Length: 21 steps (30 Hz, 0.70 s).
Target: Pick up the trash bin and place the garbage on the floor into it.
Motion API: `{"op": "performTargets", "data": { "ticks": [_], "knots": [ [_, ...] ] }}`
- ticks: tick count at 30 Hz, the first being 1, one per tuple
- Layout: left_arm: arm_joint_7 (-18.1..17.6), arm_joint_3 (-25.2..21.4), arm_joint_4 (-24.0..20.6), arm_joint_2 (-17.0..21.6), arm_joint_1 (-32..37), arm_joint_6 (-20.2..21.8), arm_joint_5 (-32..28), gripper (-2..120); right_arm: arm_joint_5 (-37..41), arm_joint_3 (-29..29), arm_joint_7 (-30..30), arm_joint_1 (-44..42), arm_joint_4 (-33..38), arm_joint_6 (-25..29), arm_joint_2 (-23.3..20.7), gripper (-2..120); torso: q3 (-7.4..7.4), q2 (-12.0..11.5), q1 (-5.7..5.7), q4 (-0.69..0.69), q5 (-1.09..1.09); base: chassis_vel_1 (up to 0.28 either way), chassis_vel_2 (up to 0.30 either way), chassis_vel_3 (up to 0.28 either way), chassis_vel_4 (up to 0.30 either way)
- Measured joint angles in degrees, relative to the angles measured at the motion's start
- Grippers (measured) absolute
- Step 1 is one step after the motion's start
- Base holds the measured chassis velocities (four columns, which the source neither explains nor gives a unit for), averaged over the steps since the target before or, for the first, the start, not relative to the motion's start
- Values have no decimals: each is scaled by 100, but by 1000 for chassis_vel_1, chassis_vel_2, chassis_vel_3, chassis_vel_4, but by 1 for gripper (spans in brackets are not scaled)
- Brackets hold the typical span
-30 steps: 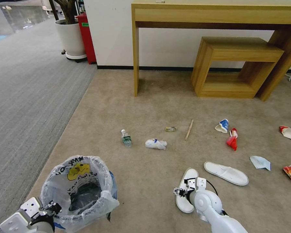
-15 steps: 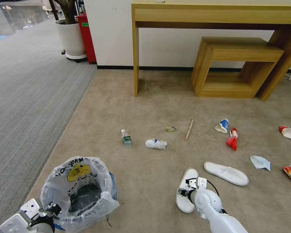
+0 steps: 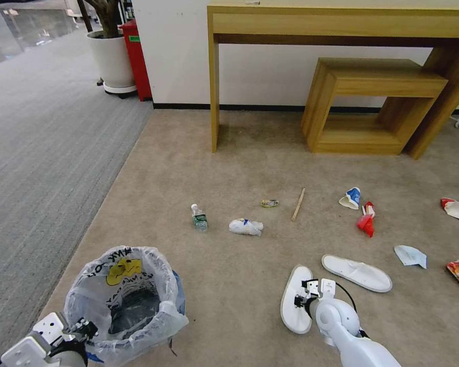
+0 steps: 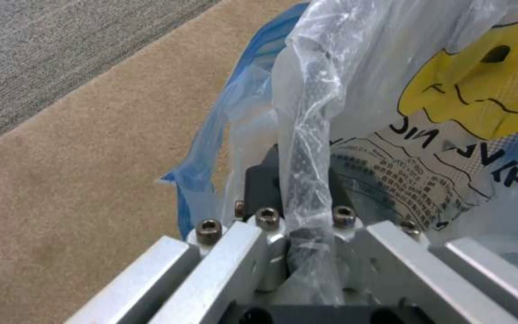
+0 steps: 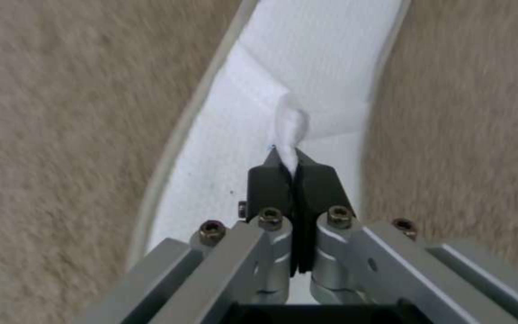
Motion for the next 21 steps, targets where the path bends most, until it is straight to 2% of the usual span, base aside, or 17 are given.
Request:
{"op": "performTargets", "data": {
  "ticks": [4,6,7,8,9,10,11,12,13,15,16,18,19,20,21],
  "knots": [
    [6,-5,0,-12,36,-3,15,0,-119,4,-120,-67,254,172,-95,0,0,0,0,0,0,0,0,0,0],
    [10,4,0,-19,59,-5,16,0,-366,4,-501,-131,402,670,-145,0,0,0,0,0,0,0,0,0,0],
    [15,18,0,-23,71,-8,10,0,-569,4,-1034,-188,547,1283,-210,0,0,0,0,0,0,0,0,0,0],
    [15,18,0,-23,71,-8,10,0,-569,4,-1034,-188,547,1283,-210,0,0,0,0,0,0,0,0,0,0],
    [17,28,0,-24,76,-8,2,0,-648,8,-1395,-220,639,1695,-258,0,0,0,0,0,0,0,0,0,0],
    [20,53,0,-29,79,-8,-24,0,-695,26,-2083,-287,802,2398,-347,0,0,0,0,1,-1,0,0,0,0],
    [21,66,0,-31,80,-8,-39,0,-682,41,-2416,-325,873,2698,-393,0,0,0,0,1,0,0,0,0,0],
    [21,66,0,-31,80,-8,-39,0,-682,41,-2416,-325,873,2698,-393,0,0,0,0,1,0,0,0,0,0],
    [21,99,0,-36,83,-8,-77,0,-561,70,-3250,-403,1035,3391,-486,0,0,0,0,0,0,0,0,0,0],
    [23,200,0,-61,84,16,-190,0,-390,91,-4676,-433,1183,4400,-566,0,-1,0,0,-1,-2,0,0,0,0],
    [23,200,0,-61,84,16,-190,0,-390,91,-4676,-433,1183,4400,-566,0,-1,0,0,-1,-2,0,0,0,0],
    [24,277,0,-85,56,51,-293,0,-291,-3,-5641,-317,1185,4907,-564,0,-1,0,0,0,0,0,0,0,0],
    [28,314,0,-94,37,69,-335,0,-210,-68,-5993,-256,1186,5038,-561,0,-1,0,0,0,0,0,0,0,0],
    [28,314,0,-94,37,69,-335,0,-210,-68,-5993,-256,1186,5038,-561,0,-1,0,0,0,0,0,0,0,0],
    [70,407,0,-100,-14,102,-379,0,-15,-223,-6554,-117,1188,5191,-561,0,-1,0,0,0,0,0,0,0,0]
  ]
}}
